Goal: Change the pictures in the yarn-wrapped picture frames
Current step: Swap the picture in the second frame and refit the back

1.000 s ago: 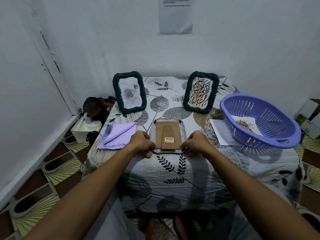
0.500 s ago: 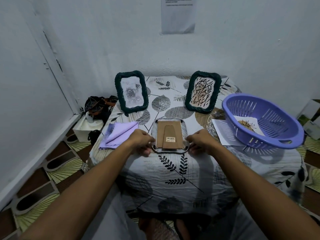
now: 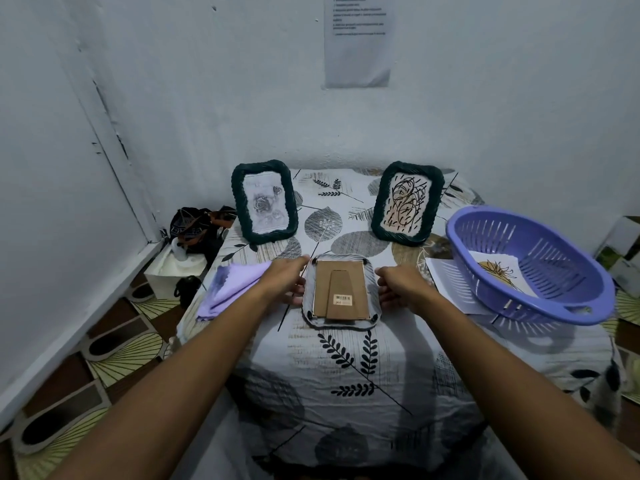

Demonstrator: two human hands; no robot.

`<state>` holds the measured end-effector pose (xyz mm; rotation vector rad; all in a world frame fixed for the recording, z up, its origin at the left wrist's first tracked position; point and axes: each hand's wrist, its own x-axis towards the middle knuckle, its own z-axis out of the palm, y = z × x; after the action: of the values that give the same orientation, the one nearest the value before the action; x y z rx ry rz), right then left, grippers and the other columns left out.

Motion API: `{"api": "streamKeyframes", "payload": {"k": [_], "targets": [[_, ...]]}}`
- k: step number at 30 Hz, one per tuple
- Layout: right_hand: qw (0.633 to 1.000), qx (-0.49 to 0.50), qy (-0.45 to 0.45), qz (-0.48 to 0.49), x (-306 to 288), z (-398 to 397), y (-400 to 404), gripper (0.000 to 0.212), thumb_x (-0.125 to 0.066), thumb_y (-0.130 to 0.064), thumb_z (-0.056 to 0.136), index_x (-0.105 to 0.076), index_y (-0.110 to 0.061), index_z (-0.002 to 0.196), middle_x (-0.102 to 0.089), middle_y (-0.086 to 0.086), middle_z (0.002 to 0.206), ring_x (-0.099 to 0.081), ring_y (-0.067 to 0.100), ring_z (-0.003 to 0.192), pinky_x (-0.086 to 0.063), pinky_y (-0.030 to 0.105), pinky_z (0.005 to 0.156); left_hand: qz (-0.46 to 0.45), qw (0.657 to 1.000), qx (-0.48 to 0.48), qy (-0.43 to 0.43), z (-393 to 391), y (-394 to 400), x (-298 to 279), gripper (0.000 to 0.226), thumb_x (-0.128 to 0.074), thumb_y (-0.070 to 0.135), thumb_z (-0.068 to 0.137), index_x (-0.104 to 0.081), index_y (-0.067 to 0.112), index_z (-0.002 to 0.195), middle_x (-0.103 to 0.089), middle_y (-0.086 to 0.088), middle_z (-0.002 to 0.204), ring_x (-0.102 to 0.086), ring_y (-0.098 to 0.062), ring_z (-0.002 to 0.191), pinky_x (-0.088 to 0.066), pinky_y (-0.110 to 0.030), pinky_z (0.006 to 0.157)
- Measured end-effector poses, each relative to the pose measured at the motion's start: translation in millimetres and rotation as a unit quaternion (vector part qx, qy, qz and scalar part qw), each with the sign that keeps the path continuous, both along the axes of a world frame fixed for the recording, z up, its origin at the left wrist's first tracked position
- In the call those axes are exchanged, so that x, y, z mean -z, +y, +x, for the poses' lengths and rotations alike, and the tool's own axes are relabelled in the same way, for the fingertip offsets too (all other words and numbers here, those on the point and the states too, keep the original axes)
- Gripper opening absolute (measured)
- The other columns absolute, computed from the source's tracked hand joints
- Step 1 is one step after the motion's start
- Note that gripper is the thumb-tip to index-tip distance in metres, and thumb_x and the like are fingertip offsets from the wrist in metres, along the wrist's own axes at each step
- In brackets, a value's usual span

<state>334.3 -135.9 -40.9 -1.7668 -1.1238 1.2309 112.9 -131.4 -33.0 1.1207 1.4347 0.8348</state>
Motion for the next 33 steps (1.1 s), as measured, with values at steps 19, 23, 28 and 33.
{"api": "streamKeyframes", "payload": {"k": [19,23,28,33], "targets": [[0.993,-0.021,-0.059,0.102,5,-26,16,0.019,-0.050,-0.002,0.085,-0.065,0.002,0.074,-0.056,0.016,0.064,-0.052,0.023,0.056,-0.041,0.032,0.051,0.004,0.999,0.014,0.030,-5,7,2,0.033,-0.051,0.043,0.095,-0.059,0.012,0.100,-0.059,-0.013,0.092,-0.051,-0.023,0.074,-0.046,-0.031,0.057],[0.991,-0.031,-0.093,0.093,10,-29,19,0.017,-0.051,-0.006,0.077,-0.065,-0.003,0.070,-0.055,0.015,0.061,-0.051,0.022,0.055,-0.039,0.034,0.054,-0.003,0.999,0.016,0.045,-4,7,0,0.038,-0.049,0.049,0.094,-0.059,0.013,0.101,-0.065,-0.013,0.096,-0.056,-0.023,0.078,-0.046,-0.031,0.063],[0.991,-0.020,-0.073,0.106,14,-33,21,0.019,-0.051,-0.006,0.079,-0.066,0.002,0.070,-0.064,0.015,0.066,-0.057,0.025,0.060,-0.045,0.033,0.054,-0.004,0.999,0.014,0.032,-1,3,0,0.036,-0.046,0.047,0.096,-0.059,0.014,0.103,-0.066,-0.013,0.101,-0.060,-0.017,0.087,-0.042,-0.027,0.060],[0.998,-0.049,0.029,0.019,13,-43,24,0.016,-0.047,0.000,0.083,-0.057,-0.007,0.073,-0.056,0.011,0.062,-0.049,0.017,0.044,-0.037,0.025,0.041,0.011,1.000,0.011,0.025,1,0,-1,0.032,-0.047,0.042,0.096,-0.062,0.017,0.085,-0.070,-0.010,0.093,-0.060,-0.020,0.078,-0.038,-0.028,0.057]]}}
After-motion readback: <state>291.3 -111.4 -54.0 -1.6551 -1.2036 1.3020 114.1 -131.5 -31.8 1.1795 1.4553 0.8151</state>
